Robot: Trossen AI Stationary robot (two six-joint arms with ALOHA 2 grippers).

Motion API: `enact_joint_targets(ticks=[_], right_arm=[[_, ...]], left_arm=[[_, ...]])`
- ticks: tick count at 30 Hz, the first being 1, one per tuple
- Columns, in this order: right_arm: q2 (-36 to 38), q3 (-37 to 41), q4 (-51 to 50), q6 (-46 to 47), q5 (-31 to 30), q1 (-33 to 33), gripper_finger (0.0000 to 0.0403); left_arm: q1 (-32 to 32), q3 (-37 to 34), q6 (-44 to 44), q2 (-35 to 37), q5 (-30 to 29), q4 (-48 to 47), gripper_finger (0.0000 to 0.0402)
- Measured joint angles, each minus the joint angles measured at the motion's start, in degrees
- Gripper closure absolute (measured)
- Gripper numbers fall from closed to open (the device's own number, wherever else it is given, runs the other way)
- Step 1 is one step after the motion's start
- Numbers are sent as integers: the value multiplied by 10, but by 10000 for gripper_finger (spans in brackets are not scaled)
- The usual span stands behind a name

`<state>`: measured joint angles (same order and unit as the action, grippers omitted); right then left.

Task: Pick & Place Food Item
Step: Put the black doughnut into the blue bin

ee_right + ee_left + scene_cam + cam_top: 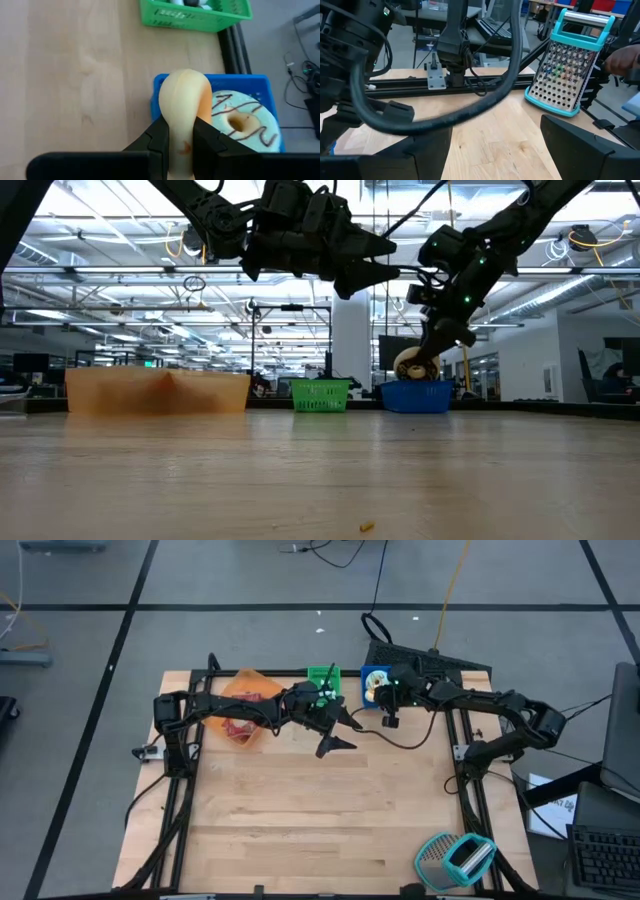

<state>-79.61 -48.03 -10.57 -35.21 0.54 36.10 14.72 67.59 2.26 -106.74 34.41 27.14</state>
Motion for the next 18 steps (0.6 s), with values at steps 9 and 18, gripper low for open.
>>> enact_joint_targets(ticks=[9,18], right_arm=[[1,0,2,1,-20,15,360],[1,0,2,0,-21,15,360]], left_arm=[[0,0,0,0,0,0,96],[0,0,0,0,0,0,92]])
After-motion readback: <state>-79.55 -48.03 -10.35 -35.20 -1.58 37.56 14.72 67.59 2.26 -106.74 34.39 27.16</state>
